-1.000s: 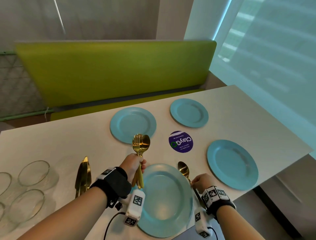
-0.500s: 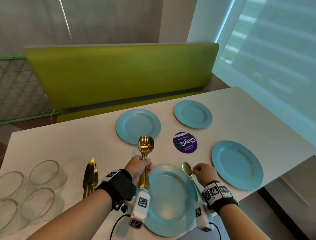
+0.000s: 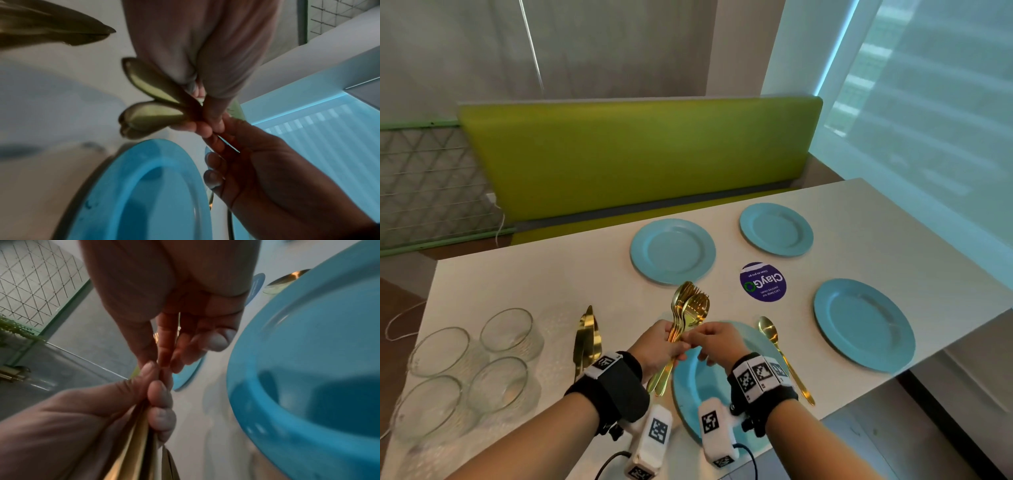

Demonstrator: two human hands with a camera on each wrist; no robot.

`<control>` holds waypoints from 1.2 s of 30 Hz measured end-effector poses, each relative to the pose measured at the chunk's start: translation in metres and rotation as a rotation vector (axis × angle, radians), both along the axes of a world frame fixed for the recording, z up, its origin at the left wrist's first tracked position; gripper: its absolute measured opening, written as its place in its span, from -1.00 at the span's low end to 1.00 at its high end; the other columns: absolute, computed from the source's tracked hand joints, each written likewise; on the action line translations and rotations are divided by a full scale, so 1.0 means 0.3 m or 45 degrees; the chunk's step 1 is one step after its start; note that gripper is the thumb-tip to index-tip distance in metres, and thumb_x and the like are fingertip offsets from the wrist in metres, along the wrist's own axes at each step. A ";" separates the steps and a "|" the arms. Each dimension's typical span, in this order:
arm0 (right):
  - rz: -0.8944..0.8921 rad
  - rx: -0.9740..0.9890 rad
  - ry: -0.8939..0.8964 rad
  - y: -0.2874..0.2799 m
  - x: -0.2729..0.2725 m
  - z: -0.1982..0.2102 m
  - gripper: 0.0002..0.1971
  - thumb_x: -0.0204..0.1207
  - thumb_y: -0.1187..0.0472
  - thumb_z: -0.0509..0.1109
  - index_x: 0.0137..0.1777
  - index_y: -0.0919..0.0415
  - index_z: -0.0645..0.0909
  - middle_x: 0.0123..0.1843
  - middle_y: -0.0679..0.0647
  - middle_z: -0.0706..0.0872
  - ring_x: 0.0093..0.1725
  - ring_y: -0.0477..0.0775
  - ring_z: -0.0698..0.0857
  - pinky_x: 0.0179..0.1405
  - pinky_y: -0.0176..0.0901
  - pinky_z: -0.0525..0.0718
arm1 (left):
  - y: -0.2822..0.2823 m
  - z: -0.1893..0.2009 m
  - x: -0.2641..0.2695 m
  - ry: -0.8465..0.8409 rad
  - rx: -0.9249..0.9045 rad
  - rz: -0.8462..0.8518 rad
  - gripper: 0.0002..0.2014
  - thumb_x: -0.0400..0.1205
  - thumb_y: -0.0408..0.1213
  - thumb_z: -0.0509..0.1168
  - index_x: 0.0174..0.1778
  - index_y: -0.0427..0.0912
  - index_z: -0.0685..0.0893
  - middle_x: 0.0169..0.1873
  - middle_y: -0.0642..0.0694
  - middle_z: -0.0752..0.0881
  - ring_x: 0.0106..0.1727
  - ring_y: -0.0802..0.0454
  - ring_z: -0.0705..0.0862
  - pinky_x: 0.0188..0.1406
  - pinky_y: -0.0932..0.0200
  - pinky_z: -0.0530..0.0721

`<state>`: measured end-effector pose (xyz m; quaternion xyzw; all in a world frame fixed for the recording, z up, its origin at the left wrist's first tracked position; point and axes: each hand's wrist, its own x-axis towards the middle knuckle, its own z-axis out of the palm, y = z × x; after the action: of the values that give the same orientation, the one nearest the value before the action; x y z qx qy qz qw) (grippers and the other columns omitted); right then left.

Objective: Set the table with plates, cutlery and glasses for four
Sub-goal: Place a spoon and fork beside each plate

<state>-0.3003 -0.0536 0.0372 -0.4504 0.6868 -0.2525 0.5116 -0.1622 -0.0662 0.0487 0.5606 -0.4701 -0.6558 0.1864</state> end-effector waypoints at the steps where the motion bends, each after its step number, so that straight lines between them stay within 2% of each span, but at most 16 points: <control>1: -0.007 0.013 0.004 0.007 0.014 -0.003 -0.87 0.49 0.13 0.44 -0.27 0.11 0.68 -0.34 -0.07 0.68 -0.49 -0.13 0.54 -0.55 -0.34 0.49 | 0.008 -0.004 0.013 -0.004 0.002 -0.013 -0.83 0.62 -0.50 0.26 0.05 -0.20 0.47 -0.17 -0.12 0.63 -0.26 0.08 0.59 -0.19 0.20 0.61; 3: -0.050 0.062 -0.013 0.021 0.043 -0.009 -0.88 0.48 0.14 0.45 -0.23 0.16 0.70 -0.35 -0.05 0.68 -0.50 -0.13 0.54 -0.56 -0.34 0.48 | 0.029 -0.005 0.038 0.007 0.002 -0.027 -0.80 0.63 -0.49 0.23 0.14 -0.23 0.45 -0.17 -0.10 0.62 -0.26 0.10 0.59 -0.22 0.25 0.61; 6: -0.135 0.159 -0.101 0.039 0.088 -0.011 -0.81 0.47 0.17 0.45 -0.05 0.31 0.74 -0.34 0.02 0.69 -0.48 -0.08 0.53 -0.57 -0.31 0.45 | 0.057 -0.007 0.072 0.030 -0.001 -0.015 -0.80 0.65 -0.48 0.21 0.16 -0.23 0.43 -0.16 -0.10 0.62 -0.30 0.11 0.58 -0.29 0.29 0.61; 7: -0.160 0.178 -0.117 0.045 0.104 -0.010 -0.81 0.46 0.19 0.44 -0.04 0.32 0.73 -0.34 0.03 0.69 -0.48 -0.07 0.53 -0.56 -0.30 0.44 | 0.065 -0.012 0.086 0.035 -0.002 -0.006 -0.81 0.66 -0.47 0.20 0.16 -0.23 0.44 -0.14 -0.12 0.63 -0.29 0.11 0.59 -0.29 0.29 0.61; 10: -0.197 0.164 -0.142 0.065 0.143 -0.012 -0.91 0.43 0.26 0.40 -0.20 0.26 0.72 -0.34 0.05 0.69 -0.48 -0.06 0.52 -0.56 -0.30 0.42 | 0.091 -0.017 0.115 0.092 0.004 0.043 -0.91 0.69 -0.44 0.14 0.05 -0.20 0.48 -0.19 -0.13 0.63 -0.33 0.10 0.57 -0.37 0.30 0.58; 12: -0.227 0.150 -0.211 0.078 0.171 -0.016 -0.88 0.43 0.29 0.41 -0.32 0.22 0.70 -0.39 0.04 0.68 -0.50 -0.06 0.49 -0.58 -0.31 0.40 | 0.103 -0.020 0.137 0.120 0.012 0.097 -0.90 0.71 -0.43 0.11 -0.04 -0.17 0.50 -0.23 -0.13 0.64 -0.35 0.10 0.58 -0.40 0.31 0.58; 16: -0.335 0.088 -0.213 0.089 0.206 -0.032 -0.81 0.46 0.28 0.42 -0.39 0.19 0.64 -0.38 0.03 0.68 -0.51 -0.02 0.49 -0.58 -0.28 0.41 | 0.112 -0.045 0.170 0.036 0.004 0.246 -0.89 0.68 -0.40 0.18 0.09 -0.28 0.52 -0.21 -0.16 0.69 -0.24 0.00 0.67 -0.14 0.13 0.68; 19: -0.392 0.103 -0.164 0.088 0.194 -0.029 -0.79 0.49 0.27 0.41 -0.39 0.21 0.60 -0.37 0.04 0.65 -0.55 0.00 0.47 -0.59 -0.27 0.40 | 0.114 -0.068 0.219 -0.068 -0.003 0.375 -0.91 0.65 -0.43 0.21 0.04 -0.24 0.49 -0.26 -0.15 0.67 -0.28 0.03 0.62 -0.23 0.20 0.64; 20: -0.337 0.141 -0.079 0.088 0.185 -0.025 -0.78 0.50 0.27 0.40 -0.39 0.22 0.58 -0.38 0.06 0.63 -0.55 0.00 0.47 -0.59 -0.26 0.41 | 0.113 -0.073 0.237 -0.079 0.000 0.418 -0.91 0.65 -0.43 0.21 0.02 -0.22 0.46 -0.27 -0.13 0.65 -0.30 0.05 0.61 -0.27 0.22 0.62; 22: -0.061 0.263 0.253 0.094 0.182 -0.031 -0.79 0.51 0.24 0.35 -0.35 0.25 0.59 -0.37 0.12 0.62 -0.48 0.05 0.57 -0.50 -0.28 0.46 | 0.108 -0.086 0.279 -0.086 -0.002 0.494 -0.87 0.64 -0.46 0.22 0.05 -0.22 0.45 -0.30 -0.13 0.63 -0.34 0.06 0.59 -0.35 0.25 0.58; 24: 0.147 0.322 0.570 0.106 0.208 -0.054 -0.81 0.52 0.18 0.32 -0.12 0.31 0.69 -0.21 0.19 0.67 -0.11 0.17 0.74 -0.25 -0.25 0.55 | 0.104 -0.092 0.315 -0.105 -0.012 0.518 -0.83 0.61 -0.47 0.26 0.10 -0.29 0.49 -0.32 -0.12 0.63 -0.35 0.05 0.59 -0.39 0.26 0.56; 25: 0.205 0.318 0.667 0.115 0.220 -0.077 -0.79 0.52 0.17 0.32 -0.04 0.31 0.69 -0.15 0.17 0.65 0.07 0.19 0.74 -0.12 -0.21 0.59 | 0.101 -0.093 0.326 -0.115 -0.012 0.517 -0.81 0.60 -0.47 0.28 0.11 -0.30 0.50 -0.31 -0.12 0.63 -0.34 0.05 0.60 -0.38 0.26 0.56; 26: 0.233 0.319 0.721 0.123 0.234 -0.102 -0.78 0.52 0.17 0.32 -0.01 0.31 0.69 -0.12 0.15 0.66 0.14 0.20 0.72 -0.05 -0.18 0.61 | 0.100 -0.092 0.335 -0.119 -0.011 0.517 -0.80 0.60 -0.46 0.29 0.12 -0.31 0.52 -0.31 -0.12 0.64 -0.33 0.05 0.60 -0.37 0.26 0.56; 28: 0.250 0.320 0.809 0.138 0.267 -0.127 -0.74 0.55 0.19 0.27 0.07 0.34 0.68 0.01 0.19 0.74 0.16 0.20 0.72 0.02 -0.15 0.63 | 0.096 -0.092 0.353 -0.120 -0.014 0.526 -0.74 0.58 -0.44 0.32 0.18 -0.35 0.53 -0.32 -0.13 0.64 -0.35 0.07 0.60 -0.39 0.28 0.56; 31: 0.258 0.334 0.876 0.147 0.292 -0.142 -0.73 0.59 0.26 0.21 0.18 0.38 0.61 0.21 0.23 0.71 0.23 0.19 0.69 0.11 -0.16 0.62 | 0.094 -0.098 0.369 -0.135 -0.011 0.536 -0.70 0.59 -0.42 0.32 0.23 -0.38 0.53 -0.29 -0.15 0.64 -0.37 0.09 0.59 -0.39 0.30 0.56; 36: 0.255 0.341 0.967 0.158 0.295 -0.156 -0.73 0.59 0.29 0.20 0.22 0.33 0.58 0.26 0.20 0.68 0.26 0.20 0.67 0.18 -0.11 0.62 | 0.110 -0.114 0.383 -0.137 0.005 0.530 -0.72 0.60 -0.38 0.31 0.21 -0.37 0.55 -0.32 -0.12 0.65 -0.35 0.10 0.59 -0.33 0.27 0.58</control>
<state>-0.2117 -0.0061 -0.0096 -0.5055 0.8064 0.0743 0.2979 -0.0472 -0.0332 0.0144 0.6800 -0.3524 -0.5732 0.2913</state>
